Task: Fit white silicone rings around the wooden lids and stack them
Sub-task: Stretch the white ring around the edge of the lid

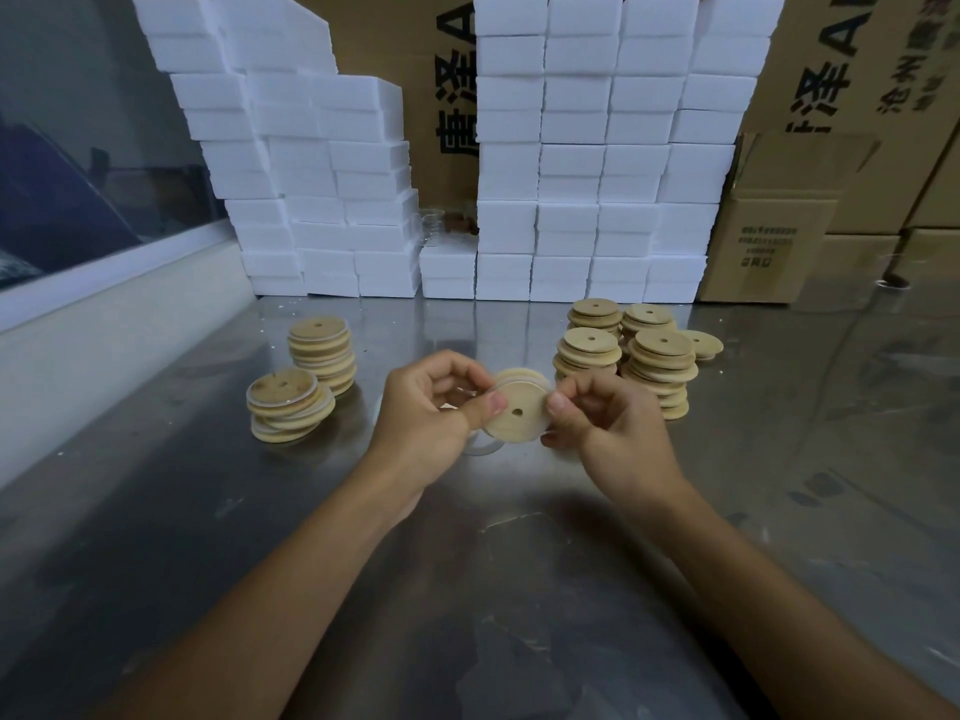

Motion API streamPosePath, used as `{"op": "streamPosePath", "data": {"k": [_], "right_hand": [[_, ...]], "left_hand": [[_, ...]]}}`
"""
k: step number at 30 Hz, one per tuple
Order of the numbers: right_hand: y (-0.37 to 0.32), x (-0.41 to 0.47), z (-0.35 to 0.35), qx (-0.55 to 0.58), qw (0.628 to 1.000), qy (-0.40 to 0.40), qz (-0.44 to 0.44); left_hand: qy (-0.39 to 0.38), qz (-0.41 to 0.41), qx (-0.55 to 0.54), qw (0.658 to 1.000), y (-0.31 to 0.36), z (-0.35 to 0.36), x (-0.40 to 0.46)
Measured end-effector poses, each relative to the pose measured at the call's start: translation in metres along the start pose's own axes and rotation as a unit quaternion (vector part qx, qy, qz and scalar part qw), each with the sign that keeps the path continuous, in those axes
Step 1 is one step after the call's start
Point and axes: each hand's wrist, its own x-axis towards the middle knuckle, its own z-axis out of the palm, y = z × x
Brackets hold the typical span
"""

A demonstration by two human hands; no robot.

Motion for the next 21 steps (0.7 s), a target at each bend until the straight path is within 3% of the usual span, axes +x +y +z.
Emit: {"op": "streamPosePath", "data": {"k": [6,15,21], "right_hand": [[-0.0037,0.0004,-0.0039,0.112,0.991,0.003,0.074],[-0.0058,-0.0009,0.0002,0.087,0.995,0.003,0.054],[-0.0017,0.0003,-0.0001,0.053,0.998,0.022,0.021]], "left_hand": [[-0.008,-0.017,-0.031,0.999,0.0026,-0.0019,0.0016],[0.027,-0.059,-0.081,0.995,0.0045,-0.0017,0.0004],[0.011,-0.075,-0.115,0.99,0.004,0.0025,-0.0013]]}}
